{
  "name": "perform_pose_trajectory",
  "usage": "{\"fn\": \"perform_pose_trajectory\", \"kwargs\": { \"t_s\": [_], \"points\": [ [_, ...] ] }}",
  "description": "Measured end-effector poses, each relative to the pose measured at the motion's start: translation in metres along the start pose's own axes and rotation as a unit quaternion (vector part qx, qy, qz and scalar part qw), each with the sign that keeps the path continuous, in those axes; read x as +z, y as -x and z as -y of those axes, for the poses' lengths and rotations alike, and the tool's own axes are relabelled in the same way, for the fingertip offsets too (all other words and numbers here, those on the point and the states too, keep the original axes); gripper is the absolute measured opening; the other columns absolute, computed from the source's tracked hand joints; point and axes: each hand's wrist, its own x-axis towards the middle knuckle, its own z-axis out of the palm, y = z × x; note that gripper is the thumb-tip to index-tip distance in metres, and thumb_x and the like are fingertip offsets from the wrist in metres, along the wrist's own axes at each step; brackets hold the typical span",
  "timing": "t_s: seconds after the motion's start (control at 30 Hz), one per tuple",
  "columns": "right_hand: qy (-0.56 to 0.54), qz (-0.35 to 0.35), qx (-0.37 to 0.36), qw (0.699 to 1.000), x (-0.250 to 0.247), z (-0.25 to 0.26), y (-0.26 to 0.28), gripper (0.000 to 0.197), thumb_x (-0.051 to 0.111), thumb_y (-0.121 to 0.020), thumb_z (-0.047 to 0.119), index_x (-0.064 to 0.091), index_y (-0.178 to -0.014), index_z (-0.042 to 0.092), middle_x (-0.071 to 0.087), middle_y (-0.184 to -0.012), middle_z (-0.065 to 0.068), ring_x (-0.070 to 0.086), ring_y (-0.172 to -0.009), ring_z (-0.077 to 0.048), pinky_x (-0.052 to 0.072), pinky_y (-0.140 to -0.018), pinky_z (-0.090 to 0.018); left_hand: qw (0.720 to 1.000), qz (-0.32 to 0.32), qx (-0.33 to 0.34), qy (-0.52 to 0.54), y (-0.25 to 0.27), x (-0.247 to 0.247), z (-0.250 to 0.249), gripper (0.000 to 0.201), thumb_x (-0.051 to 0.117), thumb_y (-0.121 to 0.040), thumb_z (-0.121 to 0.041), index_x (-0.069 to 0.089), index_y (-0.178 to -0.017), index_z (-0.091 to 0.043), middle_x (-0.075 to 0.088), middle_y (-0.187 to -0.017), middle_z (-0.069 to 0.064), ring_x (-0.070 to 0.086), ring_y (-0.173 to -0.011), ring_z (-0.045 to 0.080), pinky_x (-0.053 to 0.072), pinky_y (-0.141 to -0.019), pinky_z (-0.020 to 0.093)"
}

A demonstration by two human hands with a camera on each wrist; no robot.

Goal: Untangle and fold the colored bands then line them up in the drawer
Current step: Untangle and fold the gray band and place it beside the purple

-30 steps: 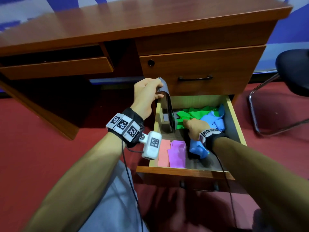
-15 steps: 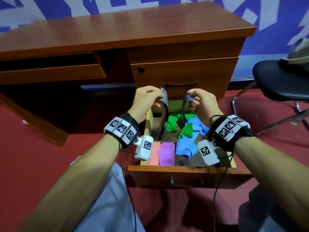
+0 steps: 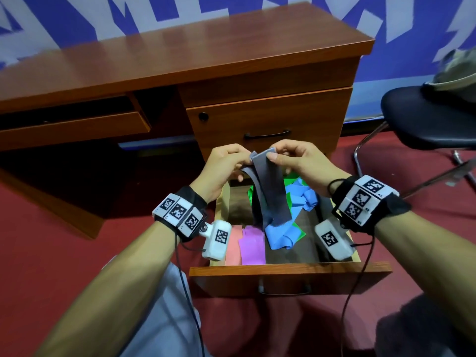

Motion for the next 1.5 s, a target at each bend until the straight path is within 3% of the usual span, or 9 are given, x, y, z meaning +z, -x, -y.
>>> {"fn": "perform_pose_trajectory", "kwargs": {
  "t_s": [0.13, 0.2, 0.3, 0.5, 0.8, 1.1, 1.27, 1.4, 1.5],
  "points": [
    [-0.019, 0.044, -0.011, 0.999, 0.002, 0.002, 0.002, 0.005, 0.063, -0.097, 0.010, 0.066, -0.097, 0.013, 0.068, -0.091, 0.002, 0.061, -0.081, -0.006, 0.046, -0.069, -0.017, 1.000, 0.021, -0.018, 0.002, -0.001, 0.002, 0.001, 0.016, 0.063, -0.086, 0.002, 0.070, -0.076, -0.009, 0.061, -0.065, 0.006, 0.053, -0.058, 0.014, 0.041, -0.048, 0.022],
    [-0.033, 0.053, -0.014, 0.998, 0.003, 0.002, 0.003, 0.009, 0.061, -0.097, 0.004, 0.067, -0.101, 0.010, 0.072, -0.095, -0.007, 0.065, -0.083, -0.009, 0.051, -0.073, -0.019, 0.999, 0.028, -0.026, 0.013, -0.001, 0.002, 0.002, 0.015, 0.066, -0.084, 0.003, 0.070, -0.075, -0.009, 0.064, -0.070, 0.008, 0.055, -0.059, 0.015, 0.042, -0.047, 0.022],
    [-0.033, 0.049, -0.013, 0.998, 0.006, -0.001, 0.002, 0.015, 0.066, -0.094, 0.005, 0.065, -0.109, 0.008, 0.066, -0.094, -0.022, 0.060, -0.087, -0.024, 0.049, -0.079, -0.032, 0.998, 0.039, -0.041, 0.029, -0.001, 0.003, 0.002, 0.015, 0.065, -0.086, 0.004, 0.070, -0.077, -0.007, 0.067, -0.073, 0.008, 0.059, -0.061, 0.015, 0.043, -0.048, 0.020],
    [0.005, 0.027, -0.014, 1.000, 0.006, -0.007, -0.002, 0.022, 0.071, -0.091, 0.006, 0.063, -0.112, 0.009, 0.067, -0.075, 0.000, 0.060, -0.075, -0.015, 0.049, -0.073, -0.030, 0.994, 0.075, -0.073, 0.031, -0.002, -0.001, 0.005, 0.008, 0.067, -0.091, 0.000, 0.070, -0.098, 0.000, 0.071, -0.080, 0.008, 0.064, -0.063, 0.008, 0.047, -0.053, 0.018],
    [0.083, 0.028, -0.017, 0.996, 0.001, -0.007, -0.004, 0.019, 0.071, -0.092, 0.011, 0.069, -0.111, 0.008, 0.065, -0.073, 0.000, 0.060, -0.073, -0.011, 0.050, -0.074, -0.026, 0.989, 0.074, -0.111, 0.059, -0.002, 0.002, 0.011, 0.014, 0.066, -0.096, -0.003, 0.071, -0.109, -0.001, 0.071, -0.088, 0.009, 0.063, -0.066, 0.008, 0.049, -0.055, 0.014],
    [0.090, 0.023, -0.002, 0.996, -0.002, -0.011, -0.007, 0.019, 0.073, -0.091, 0.012, 0.069, -0.109, 0.012, 0.065, -0.073, 0.003, 0.061, -0.074, -0.010, 0.049, -0.076, -0.028, 0.980, 0.043, -0.161, 0.104, 0.000, 0.006, 0.012, 0.021, 0.068, -0.093, -0.003, 0.073, -0.114, -0.002, 0.073, -0.106, 0.012, 0.065, -0.084, 0.010, 0.051, -0.058, 0.013],
    [0.103, 0.018, 0.000, 0.994, -0.002, -0.009, -0.006, 0.020, 0.073, -0.091, 0.013, 0.070, -0.110, 0.009, 0.064, -0.071, 0.005, 0.059, -0.073, -0.009, 0.047, -0.073, -0.024, 0.975, 0.044, -0.172, 0.131, 0.001, 0.007, 0.011, 0.024, 0.069, -0.093, -0.004, 0.073, -0.116, -0.003, 0.075, -0.104, 0.008, 0.065, -0.084, 0.009, 0.051, -0.059, 0.012],
    [0.131, 0.013, 0.008, 0.991, -0.002, -0.009, -0.004, 0.018, 0.075, -0.090, 0.017, 0.071, -0.107, 0.010, 0.066, -0.071, 0.004, 0.059, -0.072, -0.010, 0.047, -0.072, -0.029, 0.979, 0.038, -0.166, 0.111, 0.001, 0.008, 0.013, 0.029, 0.070, -0.093, -0.005, 0.072, -0.121, 0.000, 0.074, -0.108, 0.011, 0.065, -0.087, 0.010, 0.052, -0.060, 0.014],
    [0.156, 0.009, 0.010, 0.988, 0.000, -0.009, -0.002, 0.013, 0.075, -0.090, 0.019, 0.071, -0.102, 0.014, 0.067, -0.070, 0.004, 0.060, -0.069, -0.010, 0.049, -0.072, -0.031, 0.983, 0.033, -0.158, 0.088, 0.001, 0.008, 0.015, 0.024, 0.070, -0.093, -0.004, 0.073, -0.116, 0.000, 0.075, -0.096, 0.008, 0.064, -0.081, 0.010, 0.052, -0.061, 0.014]
  ]
}}
